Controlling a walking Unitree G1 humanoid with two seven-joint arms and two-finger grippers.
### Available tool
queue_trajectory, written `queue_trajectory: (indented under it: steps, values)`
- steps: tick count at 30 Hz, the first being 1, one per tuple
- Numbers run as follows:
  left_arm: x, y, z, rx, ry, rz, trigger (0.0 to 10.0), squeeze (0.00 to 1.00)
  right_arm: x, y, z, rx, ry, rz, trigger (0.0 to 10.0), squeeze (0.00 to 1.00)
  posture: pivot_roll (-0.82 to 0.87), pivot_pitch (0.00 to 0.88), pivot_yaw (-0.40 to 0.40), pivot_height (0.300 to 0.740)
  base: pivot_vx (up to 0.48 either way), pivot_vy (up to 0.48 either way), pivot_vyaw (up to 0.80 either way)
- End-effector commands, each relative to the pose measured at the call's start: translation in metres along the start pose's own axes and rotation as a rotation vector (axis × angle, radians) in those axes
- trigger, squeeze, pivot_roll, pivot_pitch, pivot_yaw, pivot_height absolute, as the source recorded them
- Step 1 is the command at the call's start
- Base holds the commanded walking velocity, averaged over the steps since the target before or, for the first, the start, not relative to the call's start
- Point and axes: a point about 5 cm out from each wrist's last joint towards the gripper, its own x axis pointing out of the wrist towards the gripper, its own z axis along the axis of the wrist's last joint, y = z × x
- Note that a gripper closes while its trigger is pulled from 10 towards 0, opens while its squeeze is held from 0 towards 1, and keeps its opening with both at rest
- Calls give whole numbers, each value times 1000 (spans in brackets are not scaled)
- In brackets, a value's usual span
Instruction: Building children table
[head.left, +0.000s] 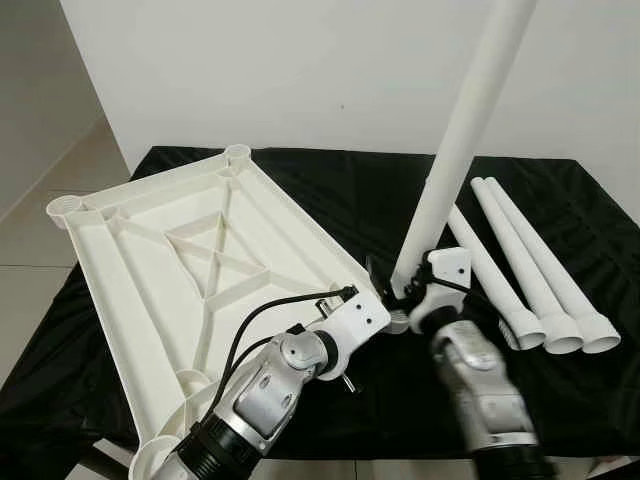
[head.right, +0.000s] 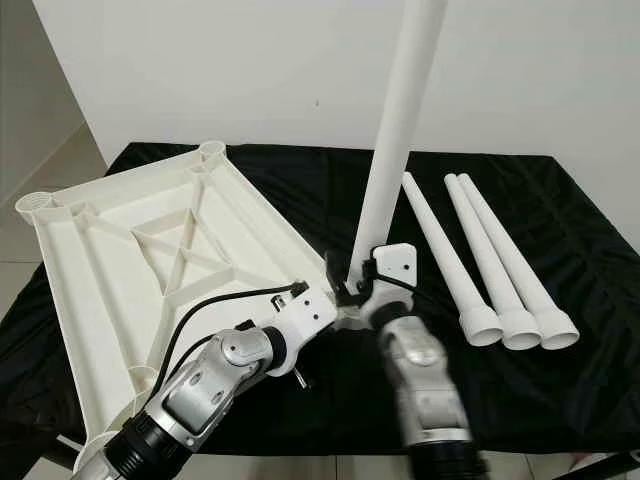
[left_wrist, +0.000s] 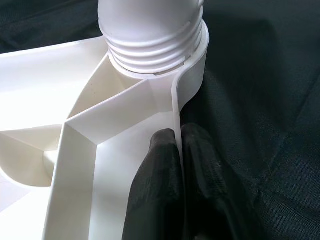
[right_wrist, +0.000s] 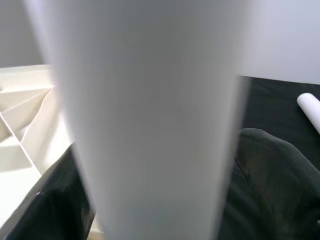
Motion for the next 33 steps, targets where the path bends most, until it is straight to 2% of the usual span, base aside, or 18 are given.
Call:
queue_trajectory:
  steps: [1, 3, 4, 5, 7, 10, 17, 20, 26, 27, 28, 29, 30, 31, 32, 33]
  values:
    - [2, -6, -7, 0, 13, -19, 10000, 0, 0, -1, -5, -2, 28, 84, 10000, 0, -123, 29, 8, 740, 0, 0, 0]
    - [3, -5, -6, 0, 10, -18, 10000, 0, -1, -9, -6, -9, 60, 189, 10000, 0, -124, 32, 11, 740, 0, 0, 0]
    - [3, -5, -6, 0, 10, -18, 10000, 0, -1, -9, -6, -9, 60, 189, 10000, 0, -124, 32, 11, 740, 0, 0, 0]
    - [3, -4, -6, 0, 10, -16, 10000, 0, -2, -16, -7, -21, 89, 277, 10000, 0, -124, 35, 16, 740, 0, 0, 0]
    - [3, -4, -6, 0, 10, -16, 10000, 0, -2, -16, -7, -21, 89, 277, 10000, 0, -124, 35, 16, 740, 0, 0, 0]
    - [2, -3, -6, -3, 11, -12, 10000, 0, -1, -25, -8, -35, 126, 362, 10000, 0, -121, 39, 18, 740, 0, 0, 0]
    - [2, -1, -5, -3, 10, -8, 10000, 0, 9, -41, -11, -9, 151, 408, 10000, 0, -114, 41, 24, 740, 0, 0, 0]
    - [1, 0, -5, -2, 11, -7, 10000, 0, 16, -47, -10, -36, 161, 427, 10000, 0, -112, 40, 25, 740, 0, 0, 0]
    - [1, 0, -5, -1, 11, -5, 10000, 0, 23, -48, -9, -41, 164, 460, 10000, 0, -108, 39, 24, 740, 0, 0, 0]
    - [1, 0, -5, -1, 11, -4, 10000, 0, 24, -48, -9, -37, 166, 470, 9647, 0, -108, 39, 24, 740, 0, 0, 0]
    - [1, 0, -5, -1, 11, -3, 10000, 0, 24, -47, -9, -35, 166, 485, 8706, 0, -106, 36, 23, 740, 0, 0, 0]
    - [1, 1, -5, 0, 10, -2, 10000, 0, 25, -46, -9, -33, 165, 501, 8706, 0, -106, 36, 23, 740, 0, 0, 0]
    - [1, 1, -5, 0, 10, -1, 10000, 0, 25, -45, -9, -32, 165, 508, 4824, 0, -107, 35, 23, 740, 0, 0, 0]
    - [1, 1, -5, 0, 10, -1, 10000, 0, 25, -45, -9, -32, 165, 508, 4824, 0, -107, 35, 23, 740, 0, 0, 0]
    - [1, 1, -5, 1, 10, -1, 10000, 0, 25, -45, -10, -30, 164, 515, 3804, 0, -107, 35, 23, 740, 0, 0, 0]
    - [1, 1, -5, 0, 10, 0, 10000, 0, 25, -45, -10, -25, 164, 524, 627, 0, -108, 35, 23, 740, 0, 0, 0]
